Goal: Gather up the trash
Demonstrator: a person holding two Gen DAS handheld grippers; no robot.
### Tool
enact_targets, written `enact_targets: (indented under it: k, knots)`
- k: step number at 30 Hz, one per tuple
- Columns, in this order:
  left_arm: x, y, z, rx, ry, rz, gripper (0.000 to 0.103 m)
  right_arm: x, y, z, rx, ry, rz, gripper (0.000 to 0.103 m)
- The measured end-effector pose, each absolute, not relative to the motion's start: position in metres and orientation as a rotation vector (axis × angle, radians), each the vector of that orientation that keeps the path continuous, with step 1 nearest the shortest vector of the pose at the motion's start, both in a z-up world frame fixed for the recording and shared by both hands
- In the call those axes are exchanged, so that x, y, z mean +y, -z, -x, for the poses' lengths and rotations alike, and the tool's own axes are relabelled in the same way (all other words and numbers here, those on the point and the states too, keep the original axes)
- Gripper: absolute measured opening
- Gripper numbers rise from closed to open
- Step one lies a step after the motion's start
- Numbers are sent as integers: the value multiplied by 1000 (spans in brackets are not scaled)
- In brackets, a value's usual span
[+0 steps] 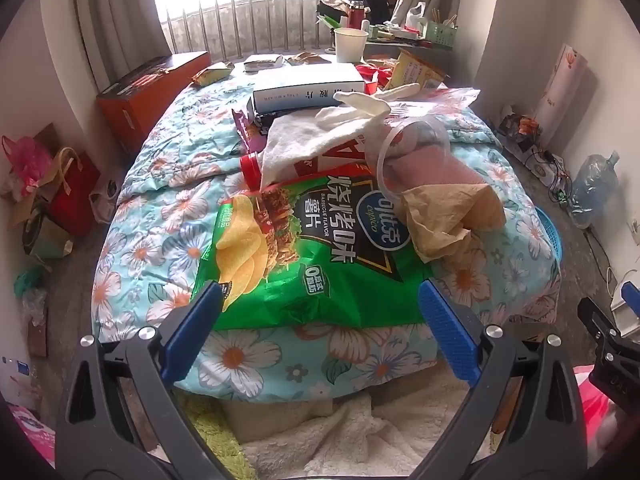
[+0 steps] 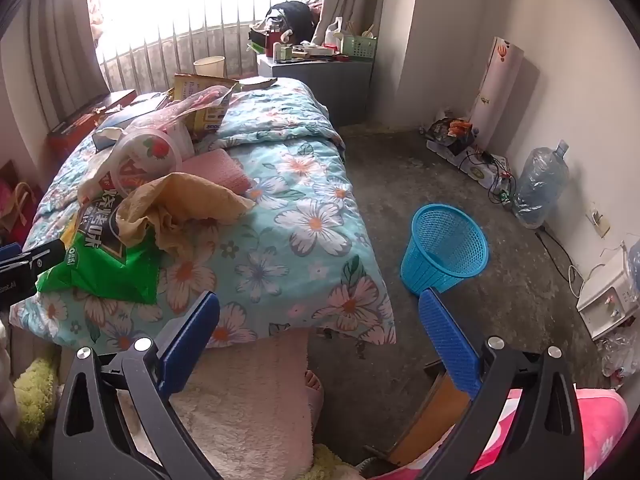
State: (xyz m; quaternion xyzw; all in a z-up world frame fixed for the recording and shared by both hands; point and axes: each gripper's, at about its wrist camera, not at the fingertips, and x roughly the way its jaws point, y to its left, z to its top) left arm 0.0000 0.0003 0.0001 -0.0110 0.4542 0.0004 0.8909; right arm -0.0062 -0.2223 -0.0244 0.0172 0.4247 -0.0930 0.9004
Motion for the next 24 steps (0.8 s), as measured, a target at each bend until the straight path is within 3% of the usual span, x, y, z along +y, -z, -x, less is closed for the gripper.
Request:
enact_targets:
  k: [24]
  knots:
    - [0, 2, -1, 956, -3, 13, 94, -220, 25, 6, 885, 186, -41, 97]
